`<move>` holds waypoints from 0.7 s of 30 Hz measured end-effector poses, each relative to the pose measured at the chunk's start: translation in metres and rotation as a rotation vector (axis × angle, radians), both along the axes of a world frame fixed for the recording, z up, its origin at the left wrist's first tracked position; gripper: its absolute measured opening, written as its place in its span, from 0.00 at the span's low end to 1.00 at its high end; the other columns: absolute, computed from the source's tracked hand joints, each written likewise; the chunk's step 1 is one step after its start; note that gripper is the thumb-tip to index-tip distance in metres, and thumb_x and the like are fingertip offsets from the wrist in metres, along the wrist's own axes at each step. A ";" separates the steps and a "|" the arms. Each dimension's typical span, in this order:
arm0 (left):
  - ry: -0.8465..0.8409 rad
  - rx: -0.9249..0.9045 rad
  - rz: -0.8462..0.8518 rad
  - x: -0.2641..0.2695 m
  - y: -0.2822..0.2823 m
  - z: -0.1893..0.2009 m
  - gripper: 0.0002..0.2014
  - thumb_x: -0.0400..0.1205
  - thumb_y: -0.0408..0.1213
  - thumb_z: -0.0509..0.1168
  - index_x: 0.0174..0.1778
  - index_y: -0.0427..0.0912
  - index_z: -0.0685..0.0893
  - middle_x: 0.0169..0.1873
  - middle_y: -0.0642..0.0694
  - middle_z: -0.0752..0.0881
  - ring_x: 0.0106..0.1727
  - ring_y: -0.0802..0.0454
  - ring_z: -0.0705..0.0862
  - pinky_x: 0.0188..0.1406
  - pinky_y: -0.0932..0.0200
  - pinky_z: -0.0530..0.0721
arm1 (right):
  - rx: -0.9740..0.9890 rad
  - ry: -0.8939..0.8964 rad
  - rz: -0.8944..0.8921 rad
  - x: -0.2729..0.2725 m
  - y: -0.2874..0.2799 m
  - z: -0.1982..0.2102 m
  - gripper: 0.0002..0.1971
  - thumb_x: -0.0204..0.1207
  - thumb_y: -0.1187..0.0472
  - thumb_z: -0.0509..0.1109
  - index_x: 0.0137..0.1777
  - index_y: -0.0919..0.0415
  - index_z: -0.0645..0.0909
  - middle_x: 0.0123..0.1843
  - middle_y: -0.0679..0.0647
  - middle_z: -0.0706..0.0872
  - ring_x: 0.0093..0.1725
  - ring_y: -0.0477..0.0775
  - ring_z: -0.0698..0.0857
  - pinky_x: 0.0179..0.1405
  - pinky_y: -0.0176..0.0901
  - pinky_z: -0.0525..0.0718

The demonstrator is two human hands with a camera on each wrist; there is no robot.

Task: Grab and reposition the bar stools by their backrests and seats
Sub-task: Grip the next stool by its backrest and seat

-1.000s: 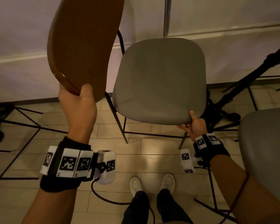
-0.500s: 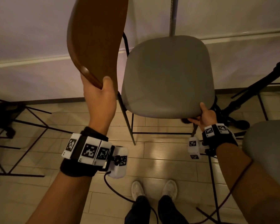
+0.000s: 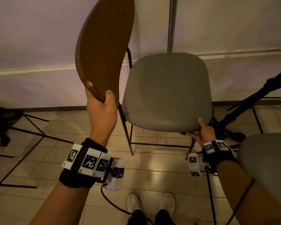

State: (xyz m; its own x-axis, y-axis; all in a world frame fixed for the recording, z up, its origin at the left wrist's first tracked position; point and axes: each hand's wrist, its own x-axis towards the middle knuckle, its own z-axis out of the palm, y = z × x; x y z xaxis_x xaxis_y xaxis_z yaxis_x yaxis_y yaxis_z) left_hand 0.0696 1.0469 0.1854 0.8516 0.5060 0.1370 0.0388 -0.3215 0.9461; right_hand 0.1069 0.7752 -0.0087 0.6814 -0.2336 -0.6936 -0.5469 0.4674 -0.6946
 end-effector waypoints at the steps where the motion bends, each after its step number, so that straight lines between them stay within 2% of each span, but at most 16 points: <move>1: 0.002 0.000 0.001 0.000 -0.001 0.001 0.24 0.84 0.34 0.59 0.77 0.45 0.64 0.49 0.64 0.76 0.39 0.84 0.78 0.33 0.83 0.78 | -0.002 -0.002 0.003 0.001 -0.001 0.000 0.25 0.87 0.55 0.60 0.81 0.64 0.62 0.77 0.67 0.74 0.60 0.65 0.80 0.38 0.52 0.84; 5: 0.000 -0.002 0.014 0.000 -0.010 0.001 0.26 0.84 0.33 0.59 0.78 0.46 0.62 0.48 0.66 0.75 0.41 0.81 0.79 0.34 0.80 0.80 | -0.017 0.004 0.009 0.007 -0.005 0.001 0.25 0.87 0.55 0.60 0.80 0.65 0.62 0.77 0.67 0.74 0.62 0.66 0.81 0.41 0.54 0.85; 7: 0.010 -0.004 0.023 -0.003 -0.018 0.001 0.27 0.84 0.34 0.59 0.79 0.48 0.61 0.50 0.65 0.76 0.45 0.71 0.81 0.41 0.74 0.83 | -0.028 0.020 -0.007 0.007 -0.010 0.002 0.25 0.87 0.55 0.61 0.80 0.65 0.63 0.77 0.67 0.74 0.67 0.69 0.80 0.49 0.57 0.84; 9: 0.011 -0.015 0.032 -0.007 -0.025 0.000 0.27 0.84 0.35 0.60 0.79 0.49 0.60 0.54 0.61 0.77 0.49 0.67 0.80 0.49 0.68 0.83 | -0.043 0.028 -0.021 0.007 -0.015 0.003 0.25 0.87 0.55 0.61 0.80 0.64 0.63 0.78 0.66 0.74 0.71 0.70 0.79 0.54 0.58 0.81; 11: 0.002 -0.022 0.042 -0.011 -0.029 0.000 0.28 0.84 0.35 0.60 0.79 0.49 0.61 0.58 0.55 0.78 0.51 0.66 0.80 0.52 0.67 0.83 | -0.050 0.016 -0.022 0.004 -0.016 0.005 0.25 0.87 0.55 0.61 0.80 0.65 0.63 0.78 0.67 0.73 0.72 0.71 0.78 0.55 0.58 0.81; 13: 0.003 -0.014 0.023 -0.013 -0.028 0.000 0.28 0.84 0.36 0.60 0.80 0.49 0.60 0.56 0.58 0.78 0.49 0.67 0.80 0.50 0.69 0.84 | -0.046 0.010 -0.024 0.001 -0.014 0.008 0.25 0.88 0.55 0.59 0.80 0.65 0.63 0.78 0.67 0.73 0.73 0.71 0.77 0.55 0.59 0.81; 15: 0.015 -0.007 -0.038 -0.017 -0.023 0.002 0.30 0.83 0.38 0.62 0.80 0.51 0.58 0.53 0.65 0.77 0.49 0.69 0.81 0.44 0.76 0.83 | -0.034 0.000 -0.027 -0.002 -0.010 0.012 0.25 0.88 0.55 0.59 0.80 0.65 0.63 0.78 0.67 0.73 0.71 0.71 0.78 0.49 0.58 0.85; 16: 0.014 0.004 -0.069 -0.020 -0.020 0.002 0.32 0.83 0.39 0.64 0.81 0.52 0.56 0.55 0.66 0.76 0.53 0.67 0.80 0.43 0.78 0.82 | -0.028 -0.004 -0.029 -0.003 -0.010 0.013 0.25 0.88 0.54 0.60 0.80 0.65 0.63 0.77 0.67 0.74 0.69 0.69 0.79 0.43 0.55 0.87; 17: 0.001 0.020 -0.097 -0.023 -0.016 0.004 0.35 0.82 0.40 0.65 0.81 0.53 0.54 0.62 0.63 0.74 0.59 0.64 0.78 0.47 0.77 0.81 | -0.021 -0.009 -0.034 -0.005 -0.009 0.015 0.25 0.87 0.54 0.60 0.80 0.64 0.64 0.77 0.67 0.74 0.66 0.68 0.80 0.38 0.52 0.88; 19: -0.041 0.067 -0.150 -0.026 -0.005 0.006 0.41 0.81 0.41 0.66 0.83 0.54 0.46 0.76 0.54 0.65 0.70 0.57 0.72 0.55 0.75 0.80 | 0.001 -0.018 -0.050 -0.009 -0.011 0.014 0.25 0.87 0.56 0.62 0.80 0.63 0.65 0.76 0.67 0.75 0.63 0.66 0.81 0.30 0.48 0.89; 21: -0.056 0.104 -0.188 -0.025 0.005 0.007 0.44 0.80 0.43 0.66 0.83 0.53 0.42 0.80 0.50 0.60 0.72 0.57 0.69 0.52 0.84 0.77 | 0.027 -0.053 -0.052 -0.012 -0.012 0.012 0.23 0.86 0.60 0.63 0.79 0.64 0.66 0.76 0.67 0.76 0.57 0.64 0.84 0.26 0.42 0.91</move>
